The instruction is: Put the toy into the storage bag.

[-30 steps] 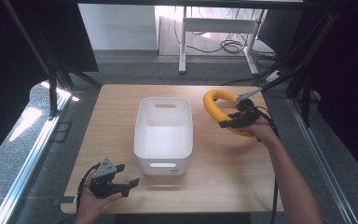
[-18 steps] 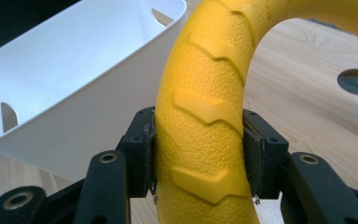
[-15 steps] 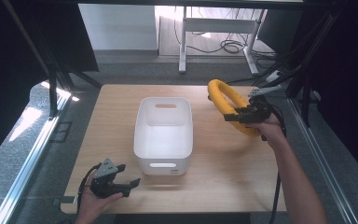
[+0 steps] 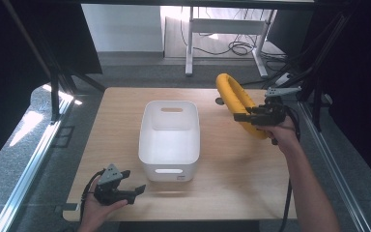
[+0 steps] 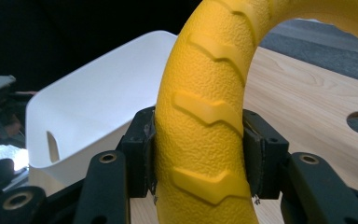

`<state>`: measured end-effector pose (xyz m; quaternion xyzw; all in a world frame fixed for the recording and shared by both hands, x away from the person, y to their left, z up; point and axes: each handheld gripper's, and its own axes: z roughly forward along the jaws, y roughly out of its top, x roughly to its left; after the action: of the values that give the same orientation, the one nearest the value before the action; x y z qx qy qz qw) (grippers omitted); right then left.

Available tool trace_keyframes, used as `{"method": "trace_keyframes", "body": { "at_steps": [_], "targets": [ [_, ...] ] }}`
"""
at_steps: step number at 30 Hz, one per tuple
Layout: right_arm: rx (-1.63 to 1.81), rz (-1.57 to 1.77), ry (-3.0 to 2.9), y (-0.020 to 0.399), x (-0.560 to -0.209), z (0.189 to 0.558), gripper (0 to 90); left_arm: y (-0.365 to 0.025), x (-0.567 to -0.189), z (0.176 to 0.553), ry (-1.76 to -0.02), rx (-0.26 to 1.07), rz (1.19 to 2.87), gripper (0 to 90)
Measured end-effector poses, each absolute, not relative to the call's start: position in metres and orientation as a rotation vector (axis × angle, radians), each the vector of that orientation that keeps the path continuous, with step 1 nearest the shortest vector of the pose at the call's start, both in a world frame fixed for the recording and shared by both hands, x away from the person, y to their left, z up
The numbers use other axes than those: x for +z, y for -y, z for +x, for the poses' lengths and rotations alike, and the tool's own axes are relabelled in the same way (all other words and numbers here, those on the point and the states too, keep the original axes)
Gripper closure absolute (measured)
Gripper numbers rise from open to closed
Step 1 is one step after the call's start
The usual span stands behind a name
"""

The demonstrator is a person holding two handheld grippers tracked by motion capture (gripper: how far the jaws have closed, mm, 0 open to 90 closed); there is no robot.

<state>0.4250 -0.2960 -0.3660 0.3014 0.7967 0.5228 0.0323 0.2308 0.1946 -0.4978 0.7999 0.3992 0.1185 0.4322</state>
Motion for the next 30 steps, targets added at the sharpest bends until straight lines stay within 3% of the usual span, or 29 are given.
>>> {"method": "trace_keyframes", "body": {
  "at_steps": [30],
  "targets": [
    [1.762, 0.885, -2.391, 0.293, -0.354, 0.413, 52.2, -0.193, -0.498, 0.231, -0.992, 0.295, 1.998, 19.0]
  ]
}}
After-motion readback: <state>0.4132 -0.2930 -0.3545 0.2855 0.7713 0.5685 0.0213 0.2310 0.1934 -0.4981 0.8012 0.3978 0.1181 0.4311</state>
